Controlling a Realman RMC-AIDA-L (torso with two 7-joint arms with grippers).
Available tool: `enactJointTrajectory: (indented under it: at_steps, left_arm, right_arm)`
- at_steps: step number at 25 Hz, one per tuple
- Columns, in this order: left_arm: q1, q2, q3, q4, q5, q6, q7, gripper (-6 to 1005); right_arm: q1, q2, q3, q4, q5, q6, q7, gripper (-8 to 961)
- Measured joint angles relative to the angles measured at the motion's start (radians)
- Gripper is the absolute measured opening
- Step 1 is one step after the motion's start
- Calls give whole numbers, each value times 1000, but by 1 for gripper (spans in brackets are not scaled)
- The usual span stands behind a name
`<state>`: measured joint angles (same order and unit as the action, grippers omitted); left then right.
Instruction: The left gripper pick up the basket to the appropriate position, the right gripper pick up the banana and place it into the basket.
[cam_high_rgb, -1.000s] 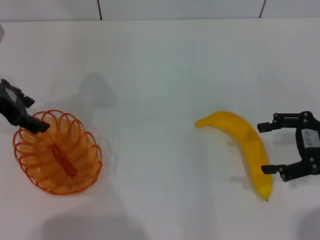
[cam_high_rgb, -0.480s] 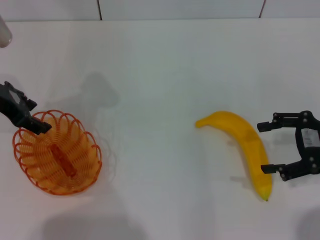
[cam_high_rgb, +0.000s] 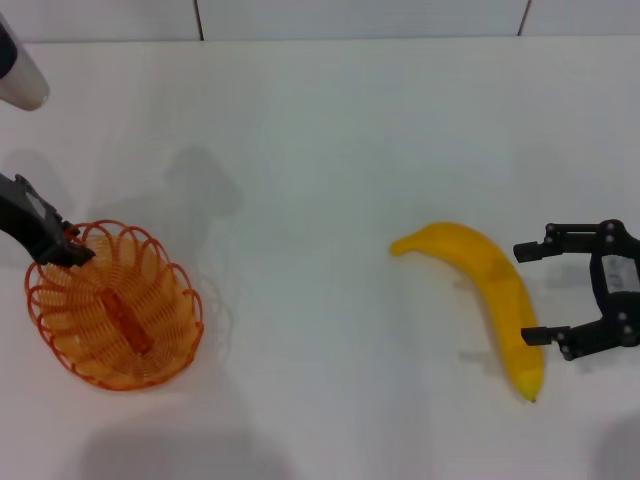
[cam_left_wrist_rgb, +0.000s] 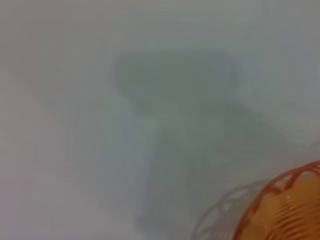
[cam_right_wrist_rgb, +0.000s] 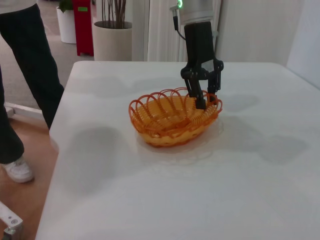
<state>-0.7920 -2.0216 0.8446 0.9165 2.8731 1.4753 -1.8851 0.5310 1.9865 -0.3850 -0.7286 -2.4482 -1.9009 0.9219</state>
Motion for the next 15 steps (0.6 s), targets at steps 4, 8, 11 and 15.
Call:
enactJointTrajectory:
  at_steps: [4,8,11,15]
  left_arm:
    - [1,-1,3,3,0,-12,-9,552]
    - [1,-4,3,8,0,-16,-10,279]
    - [0,-5,3,9,0,-16,-11,179]
    - [-3,-7,4,9,0,-9,-5,131]
  right_arm:
    - [-1,0,0,0,0,0,0,896]
    - [-4,-1,0,0,-1,0,0,895]
    - [-4,-2,0,0,-1,-2,0,895]
    - [-4,-3,0,0,-1,-4,0,895]
